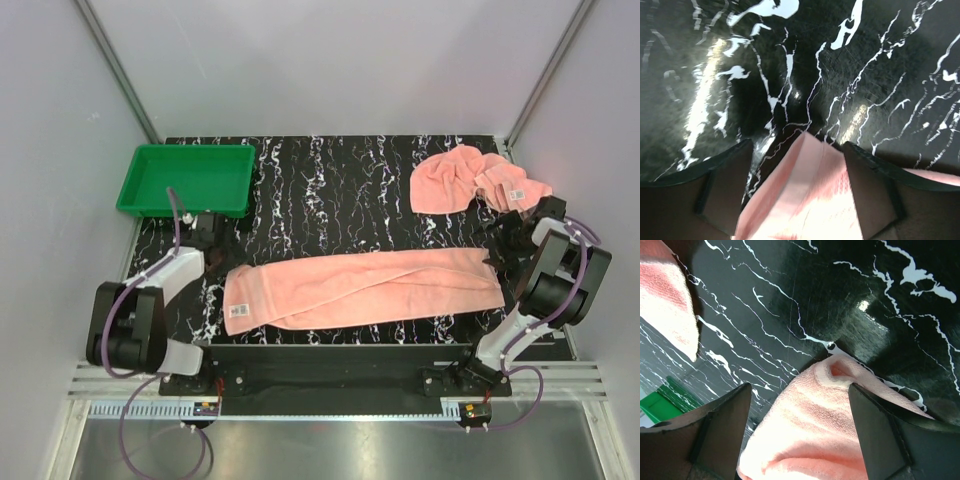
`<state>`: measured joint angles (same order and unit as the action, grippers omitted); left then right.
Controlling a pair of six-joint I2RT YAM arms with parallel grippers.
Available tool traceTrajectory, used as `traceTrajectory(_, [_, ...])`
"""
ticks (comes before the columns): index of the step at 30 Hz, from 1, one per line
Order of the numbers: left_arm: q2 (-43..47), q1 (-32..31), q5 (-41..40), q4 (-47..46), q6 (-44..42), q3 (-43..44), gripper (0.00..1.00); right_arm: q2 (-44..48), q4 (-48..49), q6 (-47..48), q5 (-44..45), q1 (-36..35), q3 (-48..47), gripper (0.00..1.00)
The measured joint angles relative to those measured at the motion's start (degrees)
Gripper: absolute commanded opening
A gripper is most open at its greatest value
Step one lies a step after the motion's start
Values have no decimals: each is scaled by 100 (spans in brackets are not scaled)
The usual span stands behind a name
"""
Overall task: Roll the towels
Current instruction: Fold the towel
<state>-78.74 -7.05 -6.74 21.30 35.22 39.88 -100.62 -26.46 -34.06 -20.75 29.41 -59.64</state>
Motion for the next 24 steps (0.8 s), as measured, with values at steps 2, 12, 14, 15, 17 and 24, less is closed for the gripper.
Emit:
traceTrajectory(2, [-190, 0, 44, -120, 26, 0, 53, -37, 2, -2, -4, 0, -35, 85])
traceTrajectory(12, [-376, 4, 125, -514, 118, -79, 4, -44, -2, 9, 79, 0, -44, 83])
traceTrajectory(14, [-223, 7, 74, -457, 140, -116, 0, -44, -17, 22, 136, 0, -48, 82])
traceTrajectory(15, [-96, 7, 44, -415, 149, -125, 0, -44, -44, 37, 197, -2, -70, 82])
traceTrajectory(17, [210, 20, -28, -332, 175, -133, 0, -42, -72, 55, 293, -2, -92, 82])
traceTrajectory(24, [1473, 363, -337, -144, 310, -173, 0, -37, -297, 133, 826, -4, -232, 77])
